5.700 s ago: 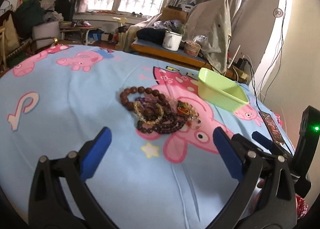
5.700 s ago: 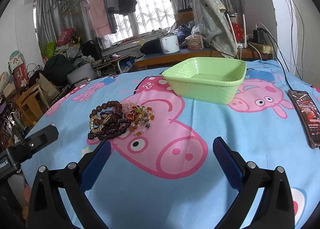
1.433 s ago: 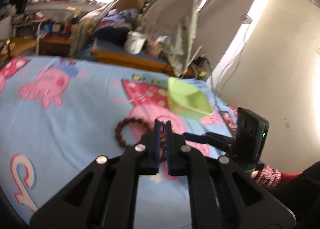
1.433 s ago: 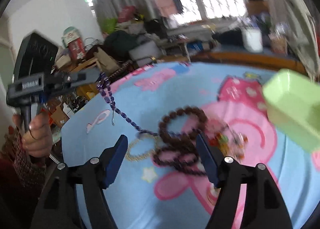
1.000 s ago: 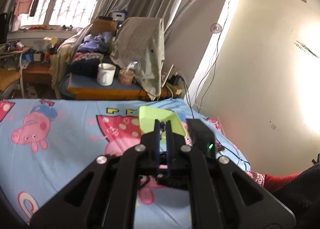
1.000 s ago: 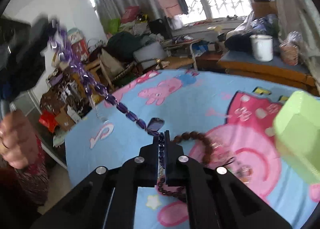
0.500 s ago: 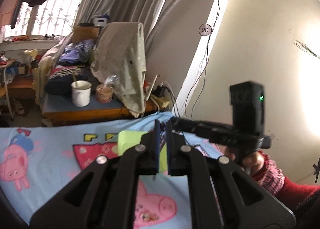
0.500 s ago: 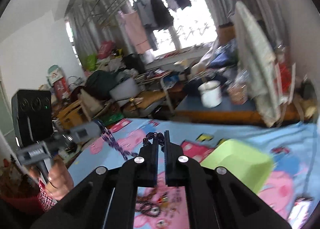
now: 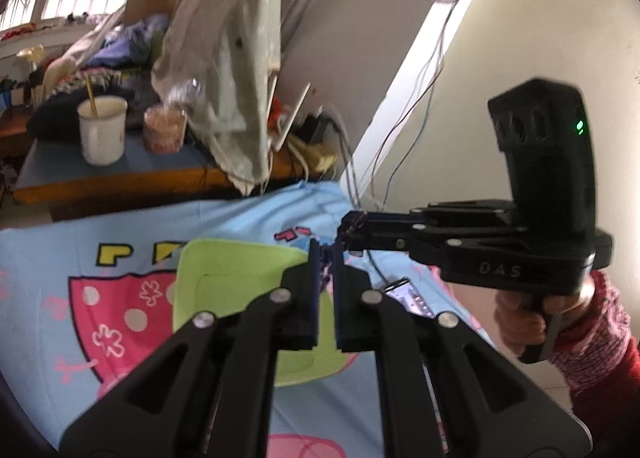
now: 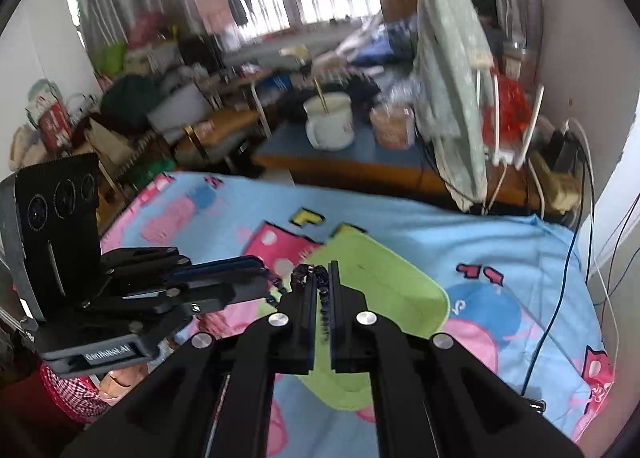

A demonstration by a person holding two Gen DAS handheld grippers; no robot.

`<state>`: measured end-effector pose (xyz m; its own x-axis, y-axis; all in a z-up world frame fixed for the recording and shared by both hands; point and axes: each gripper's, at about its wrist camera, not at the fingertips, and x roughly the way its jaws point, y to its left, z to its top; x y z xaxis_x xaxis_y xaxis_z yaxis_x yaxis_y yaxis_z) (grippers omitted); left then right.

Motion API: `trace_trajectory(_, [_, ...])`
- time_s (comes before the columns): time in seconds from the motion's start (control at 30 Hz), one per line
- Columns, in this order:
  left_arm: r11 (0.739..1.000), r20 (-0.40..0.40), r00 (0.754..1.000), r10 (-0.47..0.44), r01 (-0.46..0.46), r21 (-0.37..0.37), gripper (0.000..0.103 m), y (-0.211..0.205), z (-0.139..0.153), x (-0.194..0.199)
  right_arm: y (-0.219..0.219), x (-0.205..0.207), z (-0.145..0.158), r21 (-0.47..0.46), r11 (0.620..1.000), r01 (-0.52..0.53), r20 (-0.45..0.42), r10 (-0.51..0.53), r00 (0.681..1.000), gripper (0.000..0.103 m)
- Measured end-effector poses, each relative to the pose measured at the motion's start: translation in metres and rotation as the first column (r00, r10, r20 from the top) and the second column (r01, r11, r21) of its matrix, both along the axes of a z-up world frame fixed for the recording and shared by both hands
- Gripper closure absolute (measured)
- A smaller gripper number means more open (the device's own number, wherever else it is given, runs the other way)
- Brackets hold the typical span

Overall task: Organize jewelry
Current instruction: 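Lift the necklace, carry it over the green basket, open the right tool, then move the right tool back to the jewelry pile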

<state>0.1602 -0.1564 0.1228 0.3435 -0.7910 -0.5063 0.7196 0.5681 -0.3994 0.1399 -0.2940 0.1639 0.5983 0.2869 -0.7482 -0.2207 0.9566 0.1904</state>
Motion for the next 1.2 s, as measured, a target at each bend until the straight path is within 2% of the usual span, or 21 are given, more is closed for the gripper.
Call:
trace_trajectory(0.07, [0.999, -0.009, 1.0, 0.023, -0.023, 0.04, 0.098, -0.008, -0.013, 0.008, -0.001, 0.012, -0.015, -0.031, 1.0, 0.003, -0.076, -0.005, 0.997, 0.103])
trace_trajectory(0.1, [0.997, -0.013, 0.999, 0.037, -0.036, 0.061, 0.094, -0.01, -0.019, 0.01, -0.002, 0.019, -0.02, -0.041, 0.999, 0.002, -0.108, -0.006, 0.994, 0.103])
trace_trajectory(0.13, [0.994, -0.026, 0.998, 0.051, -0.049, 0.095, 0.086, -0.013, -0.026, 0.015, -0.004, 0.025, -0.031, -0.046, 0.999, 0.002, -0.159, -0.009, 0.987, 0.103])
trace_trajectory(0.17, [0.99, -0.042, 0.997, 0.065, -0.06, 0.127, 0.064, -0.015, -0.034, 0.018, -0.006, 0.028, -0.04, -0.049, 0.999, 0.006, -0.199, -0.016, 0.98, 0.103])
trace_trajectory(0.2, [0.986, -0.054, 0.995, 0.087, -0.078, 0.148, 0.057, -0.014, -0.043, 0.022, -0.007, 0.029, -0.049, -0.052, 0.999, 0.004, -0.239, -0.017, 0.971, 0.103])
trace_trajectory(0.33, [0.981, -0.027, 0.994, 0.109, -0.103, 0.166, 0.055, -0.004, -0.055, 0.026, -0.011, 0.021, -0.058, -0.041, 0.999, -0.019, -0.272, 0.007, 0.962, 0.103])
trace_trajectory(0.4, [0.975, -0.014, 0.99, 0.141, -0.136, 0.176, 0.044, 0.005, -0.059, 0.03, -0.014, 0.012, -0.054, -0.033, 0.999, -0.007, -0.248, -0.001, 0.969, 0.103])
trace_trajectory(0.43, [0.967, -0.002, 0.984, 0.176, -0.172, 0.19, 0.043, 0.011, -0.063, 0.033, -0.015, 0.01, -0.051, -0.021, 1.0, -0.005, -0.238, 0.0, 0.971, 0.103])
trace_trajectory(0.53, [0.938, 0.002, 0.971, 0.24, -0.232, 0.258, 0.043, 0.02, -0.08, 0.044, -0.018, -0.002, -0.043, 0.003, 1.0, -0.006, -0.199, 0.006, 0.98, 0.103])
trace_trajectory(0.7, [0.906, -0.065, 0.962, 0.265, -0.226, 0.358, 0.044, 0.017, -0.114, 0.053, -0.015, -0.019, -0.026, -0.018, 0.999, -0.039, -0.135, 0.036, 0.99, 0.103])
trace_trajectory(0.8, [0.895, -0.098, 0.957, 0.271, -0.213, 0.391, 0.052, 0.013, -0.129, 0.051, -0.016, -0.028, -0.011, -0.026, 0.998, -0.052, -0.075, 0.05, 0.996, 0.103])
trace_trajectory(0.87, [0.896, -0.138, 0.953, 0.27, -0.196, 0.399, 0.067, 0.012, -0.137, 0.049, -0.017, -0.034, -0.001, -0.029, 0.998, -0.055, -0.023, 0.054, 0.998, 0.103])
trace_trajectory(0.9, [0.897, -0.163, 0.949, 0.268, -0.185, 0.401, 0.071, 0.01, -0.14, 0.048, -0.017, -0.037, 0.003, -0.032, 0.998, -0.059, -0.002, 0.059, 0.998, 0.103])
trace_trajectory(0.97, [0.909, -0.189, 0.945, 0.266, -0.181, 0.377, 0.073, 0.01, -0.141, 0.045, -0.018, -0.043, 0.008, -0.04, 0.997, -0.065, 0.044, 0.067, 0.997, 0.103])
trace_trajectory(1.1, [0.903, -0.203, 0.933, 0.298, -0.207, 0.377, 0.073, 0.007, -0.14, 0.036, -0.026, -0.051, 0.01, -0.047, 0.999, -0.024, 0.073, 0.027, 0.997, 0.103])
trace_trajectory(1.2, [0.912, -0.235, 0.922, 0.306, -0.213, 0.352, 0.072, 0.001, -0.14, 0.023, -0.031, -0.058, 0.014, -0.068, 0.998, 0.009, 0.13, 0.0, 0.991, 0.103])
